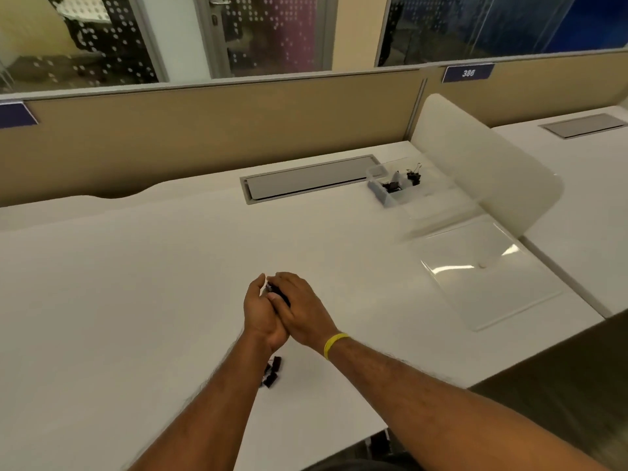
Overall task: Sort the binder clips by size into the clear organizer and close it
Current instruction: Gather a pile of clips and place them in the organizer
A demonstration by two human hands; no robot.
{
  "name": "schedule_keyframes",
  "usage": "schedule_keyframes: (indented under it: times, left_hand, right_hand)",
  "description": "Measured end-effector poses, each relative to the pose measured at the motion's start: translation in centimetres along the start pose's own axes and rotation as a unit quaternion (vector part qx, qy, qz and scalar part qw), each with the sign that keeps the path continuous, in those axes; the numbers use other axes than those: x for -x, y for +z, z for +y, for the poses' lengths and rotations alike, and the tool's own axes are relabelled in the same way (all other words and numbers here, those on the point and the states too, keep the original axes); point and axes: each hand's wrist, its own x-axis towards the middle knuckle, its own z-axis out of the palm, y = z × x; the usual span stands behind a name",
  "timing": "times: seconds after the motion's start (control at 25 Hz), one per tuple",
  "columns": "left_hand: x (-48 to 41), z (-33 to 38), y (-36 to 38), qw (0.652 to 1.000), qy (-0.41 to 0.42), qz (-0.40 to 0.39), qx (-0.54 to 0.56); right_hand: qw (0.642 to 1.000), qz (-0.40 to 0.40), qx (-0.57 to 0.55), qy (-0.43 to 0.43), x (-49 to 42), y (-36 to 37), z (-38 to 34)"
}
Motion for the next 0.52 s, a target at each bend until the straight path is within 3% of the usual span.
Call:
schedule_keyframes:
  times: [0.28, 0.52]
  left_hand:
    - [-4.7, -6.1, 8.3, 0.999, -0.023, -0.02, -0.03]
    - [-9.6, -10.6, 16.2, 0.995, 0.008, -0.008, -0.099]
  right_hand:
    - [0.998, 0.05, -0.029, 0.018, -1.3, -8.5, 6.9]
    - [0.985, 0.105, -0.128, 0.05, -3.7, -15.9, 12.2]
